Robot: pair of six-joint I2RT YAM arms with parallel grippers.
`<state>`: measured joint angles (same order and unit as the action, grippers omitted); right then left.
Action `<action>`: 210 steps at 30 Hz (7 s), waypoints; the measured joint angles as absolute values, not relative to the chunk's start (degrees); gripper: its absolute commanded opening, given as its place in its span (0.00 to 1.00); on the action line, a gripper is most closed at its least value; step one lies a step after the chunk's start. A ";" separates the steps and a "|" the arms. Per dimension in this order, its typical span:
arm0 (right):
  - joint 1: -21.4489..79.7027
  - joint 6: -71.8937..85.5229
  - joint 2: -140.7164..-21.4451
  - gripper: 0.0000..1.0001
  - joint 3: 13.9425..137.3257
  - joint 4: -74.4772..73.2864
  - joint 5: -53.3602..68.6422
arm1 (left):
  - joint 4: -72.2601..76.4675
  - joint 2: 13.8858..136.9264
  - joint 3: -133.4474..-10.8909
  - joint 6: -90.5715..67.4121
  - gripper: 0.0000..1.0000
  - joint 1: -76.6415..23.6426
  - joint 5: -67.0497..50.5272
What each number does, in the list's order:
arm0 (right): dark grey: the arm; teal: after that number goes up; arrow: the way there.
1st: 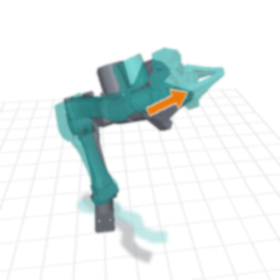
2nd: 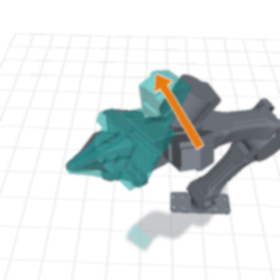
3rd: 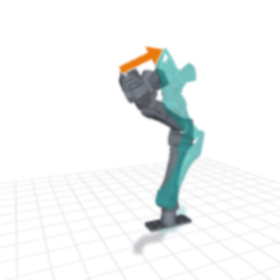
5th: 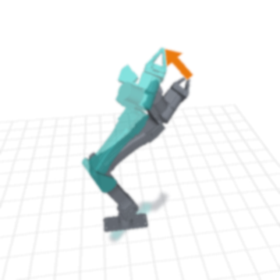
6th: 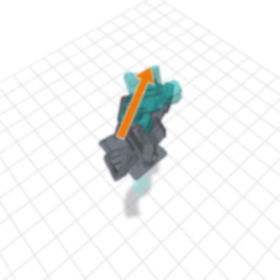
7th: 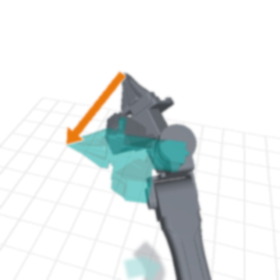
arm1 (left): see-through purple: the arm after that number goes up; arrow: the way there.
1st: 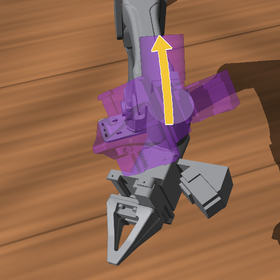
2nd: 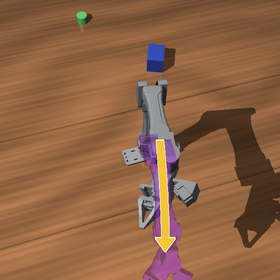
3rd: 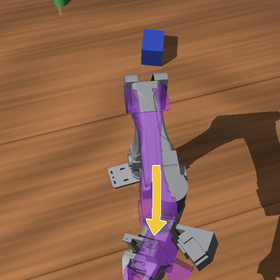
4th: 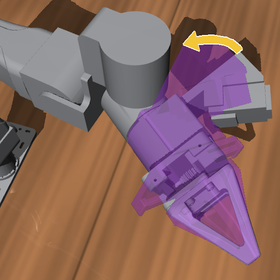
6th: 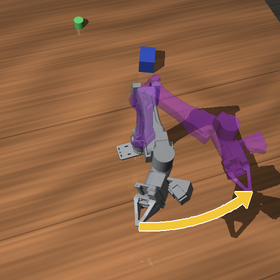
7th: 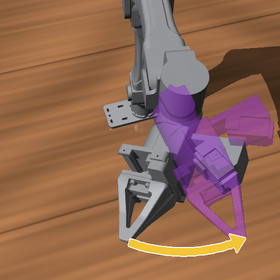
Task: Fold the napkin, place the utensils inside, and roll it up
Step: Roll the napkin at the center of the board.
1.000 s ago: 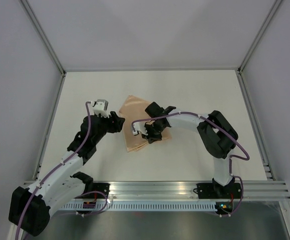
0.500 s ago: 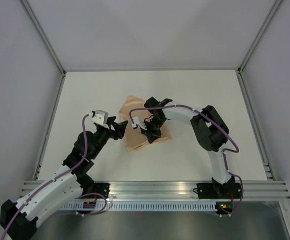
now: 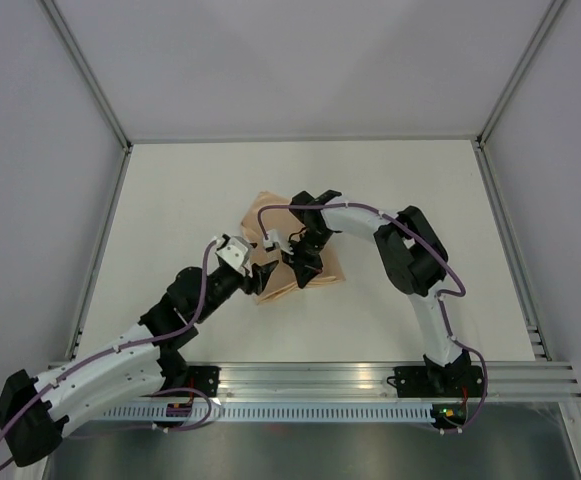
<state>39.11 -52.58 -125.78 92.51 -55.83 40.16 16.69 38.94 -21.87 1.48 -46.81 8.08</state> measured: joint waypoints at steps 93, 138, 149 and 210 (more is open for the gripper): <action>28.10 -49.41 -130.21 0.62 102.43 -71.64 43.46 | 5.26 98.21 -48.51 24.40 0.02 -58.30 2.83; 21.80 -52.38 -69.41 0.62 40.01 -19.57 34.70 | -12.34 114.85 -66.67 6.46 0.02 -37.54 -50.30; 37.52 -55.83 -70.28 0.62 33.36 -7.53 22.92 | -16.80 119.20 -70.50 6.20 0.02 -35.68 -56.47; 46.24 -61.08 -89.06 0.01 43.59 -13.85 15.70 | -16.88 116.95 -69.34 0.64 0.47 -26.94 -52.05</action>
